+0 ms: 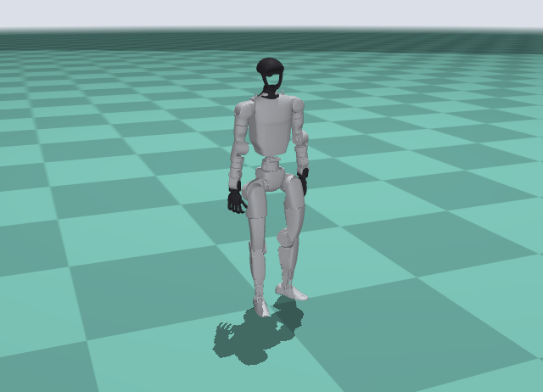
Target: Upper body actions
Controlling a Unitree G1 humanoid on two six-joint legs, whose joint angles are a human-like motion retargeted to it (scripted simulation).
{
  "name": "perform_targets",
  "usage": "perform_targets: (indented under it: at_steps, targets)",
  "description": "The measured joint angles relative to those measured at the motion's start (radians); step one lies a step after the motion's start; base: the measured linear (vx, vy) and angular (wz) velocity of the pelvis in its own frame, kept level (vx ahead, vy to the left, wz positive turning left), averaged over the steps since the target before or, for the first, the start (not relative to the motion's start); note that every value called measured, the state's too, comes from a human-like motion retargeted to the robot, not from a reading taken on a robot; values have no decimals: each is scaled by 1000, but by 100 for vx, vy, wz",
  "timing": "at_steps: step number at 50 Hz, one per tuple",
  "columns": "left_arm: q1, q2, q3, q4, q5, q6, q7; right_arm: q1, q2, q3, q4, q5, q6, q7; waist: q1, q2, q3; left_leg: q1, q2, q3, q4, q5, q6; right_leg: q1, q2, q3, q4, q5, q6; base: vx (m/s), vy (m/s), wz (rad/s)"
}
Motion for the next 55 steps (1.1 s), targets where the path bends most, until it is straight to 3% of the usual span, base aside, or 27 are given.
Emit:
perform_targets:
  at_steps: [18,35,55]
  targets:
    - [-18,25,34,9,-9,8,1,-1,18,18,-9,-13,-15,4,38,-45,-8,0,-49,-19,-16,-4,30,18,-54,-15,-7,2,47,7,12,6]
    - [-22,12,49,10,-13,6,-4,15,1,17,-7,-7,-19,3,93,-40,-39,-14,-78,-91,-13,0,41,66,-74,-91,-21,-27,67,6,13,22]
    - [-36,16,48,45,-5,9,-6,30,-3,46,-18,-26,-23,4,176,-51,-20,-44,-101,-188,5,12,40,111,-92,-191,-31,-50,77,-2,7,25]
